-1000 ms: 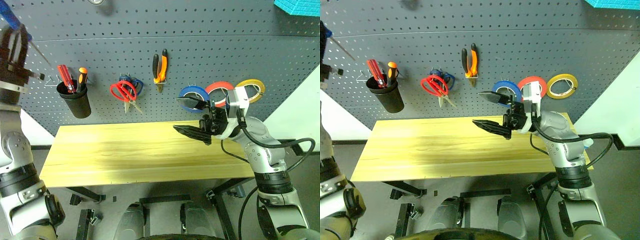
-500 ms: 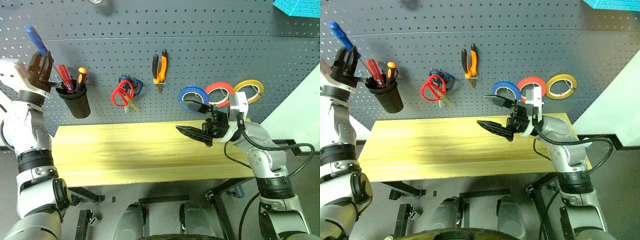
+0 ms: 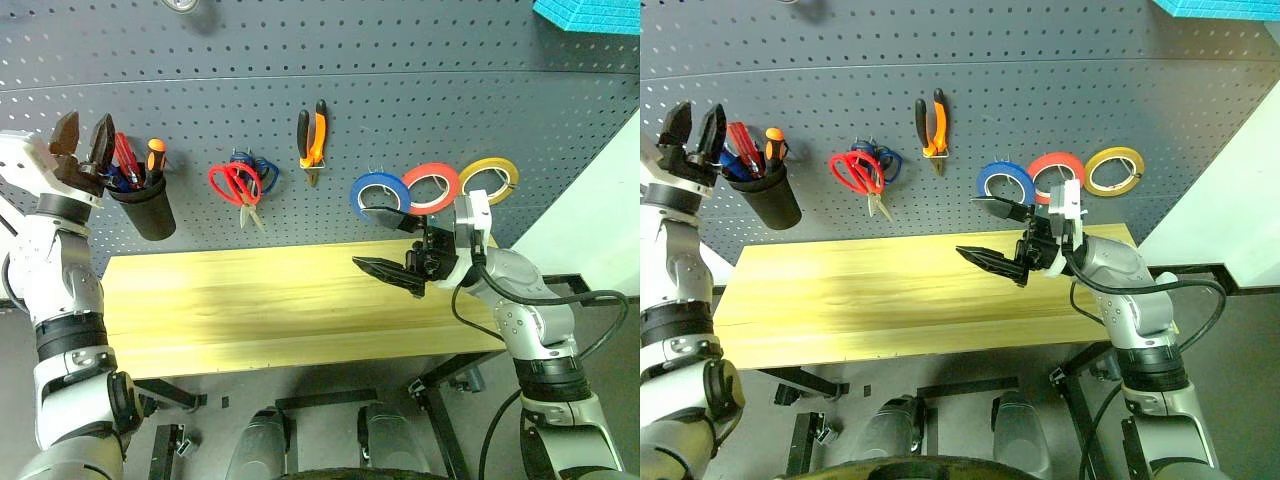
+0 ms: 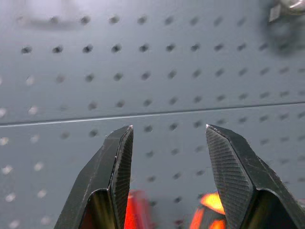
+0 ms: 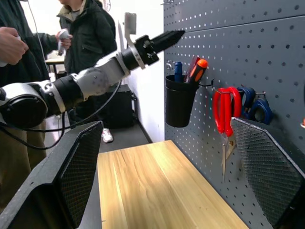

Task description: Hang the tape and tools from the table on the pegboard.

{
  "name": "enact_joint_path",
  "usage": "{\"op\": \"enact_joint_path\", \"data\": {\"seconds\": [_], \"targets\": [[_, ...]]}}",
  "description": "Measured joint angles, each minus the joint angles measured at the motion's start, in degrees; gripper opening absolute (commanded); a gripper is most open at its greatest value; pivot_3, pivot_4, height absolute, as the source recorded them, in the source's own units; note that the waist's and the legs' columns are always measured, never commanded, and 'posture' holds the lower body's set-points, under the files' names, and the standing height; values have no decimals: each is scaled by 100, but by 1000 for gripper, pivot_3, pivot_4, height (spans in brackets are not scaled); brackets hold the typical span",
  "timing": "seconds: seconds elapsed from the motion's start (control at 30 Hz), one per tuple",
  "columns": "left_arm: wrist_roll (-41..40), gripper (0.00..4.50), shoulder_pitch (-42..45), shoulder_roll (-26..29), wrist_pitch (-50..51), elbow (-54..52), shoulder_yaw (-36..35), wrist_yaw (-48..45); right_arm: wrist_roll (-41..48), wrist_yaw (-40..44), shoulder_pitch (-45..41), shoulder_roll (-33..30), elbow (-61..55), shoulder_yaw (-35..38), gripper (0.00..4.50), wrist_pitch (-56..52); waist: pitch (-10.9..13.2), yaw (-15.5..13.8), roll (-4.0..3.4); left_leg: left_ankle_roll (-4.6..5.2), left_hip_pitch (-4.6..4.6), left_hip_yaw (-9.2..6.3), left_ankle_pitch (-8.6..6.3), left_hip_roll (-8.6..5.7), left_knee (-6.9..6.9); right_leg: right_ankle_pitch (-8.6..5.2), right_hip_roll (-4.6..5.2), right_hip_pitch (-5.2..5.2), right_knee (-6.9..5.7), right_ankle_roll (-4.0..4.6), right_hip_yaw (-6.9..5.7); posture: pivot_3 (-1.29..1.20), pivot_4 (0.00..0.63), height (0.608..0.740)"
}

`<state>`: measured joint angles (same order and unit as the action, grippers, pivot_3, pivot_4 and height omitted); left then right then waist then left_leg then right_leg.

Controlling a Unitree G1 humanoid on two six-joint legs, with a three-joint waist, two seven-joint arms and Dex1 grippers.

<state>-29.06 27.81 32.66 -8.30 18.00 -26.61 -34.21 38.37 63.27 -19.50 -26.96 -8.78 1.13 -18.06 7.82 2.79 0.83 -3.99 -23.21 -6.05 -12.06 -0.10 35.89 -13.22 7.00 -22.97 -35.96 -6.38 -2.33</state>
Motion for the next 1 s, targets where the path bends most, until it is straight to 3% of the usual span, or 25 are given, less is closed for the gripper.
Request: {"op": "enact_joint_path", "data": {"seconds": [0.2,0.37,0.5,0.67,1.0], "targets": [[-585,2504,-1909,132,917,-2103,178,-811,-468,186,625,-445,14,-21,4500,304,-2,-26,-3,0,3,8,0,2,-2,-12,0,-2,0,23,6,-54,46,740],[172,2504,-3703,75,696,-2551,573,-1163,-1116,287,1360,-625,655,5,4500,1091,-43,-26,-47,-4,58,55,-7,14,-31,-16,-1,47,65,16,33,-46,49,740],[640,2504,-4280,-420,41,-2188,802,-1163,-1613,301,1700,-745,1527,49,4500,1887,-88,-32,-75,-17,60,116,-15,46,-27,-14,-1,69,109,15,33,-45,48,740],[1268,2504,-4736,-902,-990,-986,1091,-1145,-2046,216,2037,-806,2810,251,4500,2813,-104,-25,-74,-7,57,132,-20,55,-31,-13,-2,62,126,14,35,-53,45,740],[1740,2504,-4663,-1080,-2272,437,1274,-839,-2456,-124,2173,-850,3923,444,4500,3710,-212,-10,-137,-3,56,145,-26,87,-27,-13,-20,63,192,14,18,-64,28,740]]}}
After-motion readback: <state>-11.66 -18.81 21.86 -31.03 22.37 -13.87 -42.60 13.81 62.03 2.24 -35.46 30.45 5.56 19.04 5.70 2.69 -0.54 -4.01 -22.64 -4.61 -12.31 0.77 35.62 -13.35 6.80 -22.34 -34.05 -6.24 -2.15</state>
